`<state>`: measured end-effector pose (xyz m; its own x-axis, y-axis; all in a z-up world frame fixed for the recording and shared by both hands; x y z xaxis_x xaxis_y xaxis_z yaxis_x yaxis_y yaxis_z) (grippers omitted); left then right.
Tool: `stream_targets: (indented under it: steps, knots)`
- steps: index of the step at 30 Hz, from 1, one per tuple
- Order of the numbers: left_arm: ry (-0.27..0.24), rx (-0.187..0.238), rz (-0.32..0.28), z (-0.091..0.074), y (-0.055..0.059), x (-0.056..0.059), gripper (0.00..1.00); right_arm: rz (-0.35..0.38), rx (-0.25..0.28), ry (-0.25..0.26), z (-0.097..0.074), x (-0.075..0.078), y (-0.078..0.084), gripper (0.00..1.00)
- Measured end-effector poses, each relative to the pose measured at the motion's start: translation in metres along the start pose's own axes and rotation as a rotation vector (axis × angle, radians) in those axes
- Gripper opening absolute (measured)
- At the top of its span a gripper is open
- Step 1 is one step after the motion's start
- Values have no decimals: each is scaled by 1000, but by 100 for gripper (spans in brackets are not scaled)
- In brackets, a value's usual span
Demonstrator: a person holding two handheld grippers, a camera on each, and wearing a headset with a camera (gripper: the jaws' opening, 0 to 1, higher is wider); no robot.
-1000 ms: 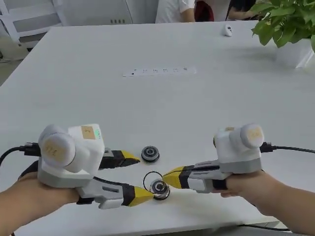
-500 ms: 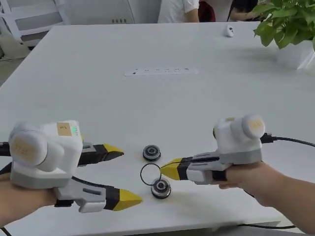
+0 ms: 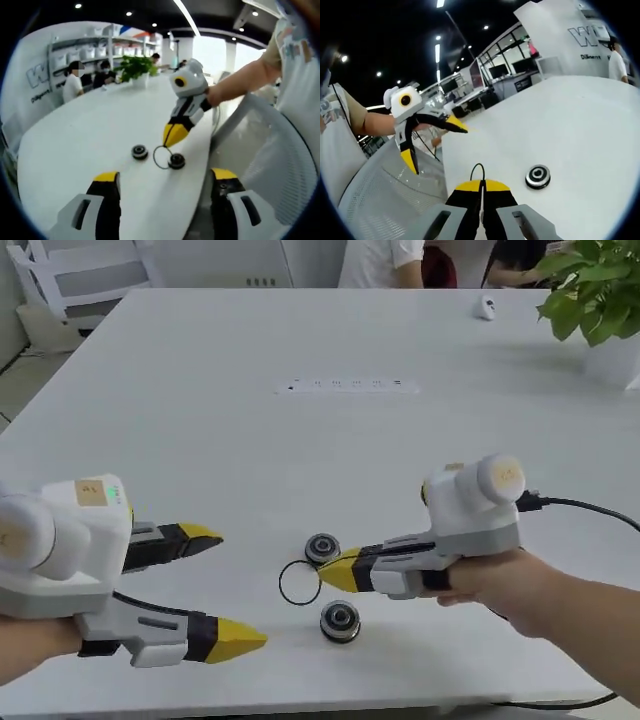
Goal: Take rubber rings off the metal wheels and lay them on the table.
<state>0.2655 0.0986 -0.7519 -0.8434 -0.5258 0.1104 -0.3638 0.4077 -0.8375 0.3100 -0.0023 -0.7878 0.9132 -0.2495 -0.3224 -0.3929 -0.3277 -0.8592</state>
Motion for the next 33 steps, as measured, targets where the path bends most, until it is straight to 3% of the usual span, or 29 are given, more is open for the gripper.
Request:
stream_targets:
  steps: [8, 17, 22, 33]
  knots:
    - [-19, 0, -21, -9, 4, -4, 74, -22, -38, -11, 16, 1, 2, 0]
    - [-32, -3, -28, -12, 8, -6, 75, -68, -123, -27, 37, -2, 15, 0]
    - [-34, -5, -32, -13, 9, -8, 75, -93, -160, -27, 43, -3, 23, 0]
    - [-33, -13, -36, -14, 12, -8, 74, -133, -188, 11, 44, 2, 30, 0]
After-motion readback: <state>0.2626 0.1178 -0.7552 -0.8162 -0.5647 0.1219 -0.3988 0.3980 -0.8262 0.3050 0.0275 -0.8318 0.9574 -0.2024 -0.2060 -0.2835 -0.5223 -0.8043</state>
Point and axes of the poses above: the centre of the closed fingertips' face, and the gripper's own axes: z roughly forward along the fingers, x roughly to its right, y roughly out of its underside, the point moved 3 cm from there along -z, roughly backward along the fingers, and after that the axes turned 6 degrees about -z, right-handed, at the moved point
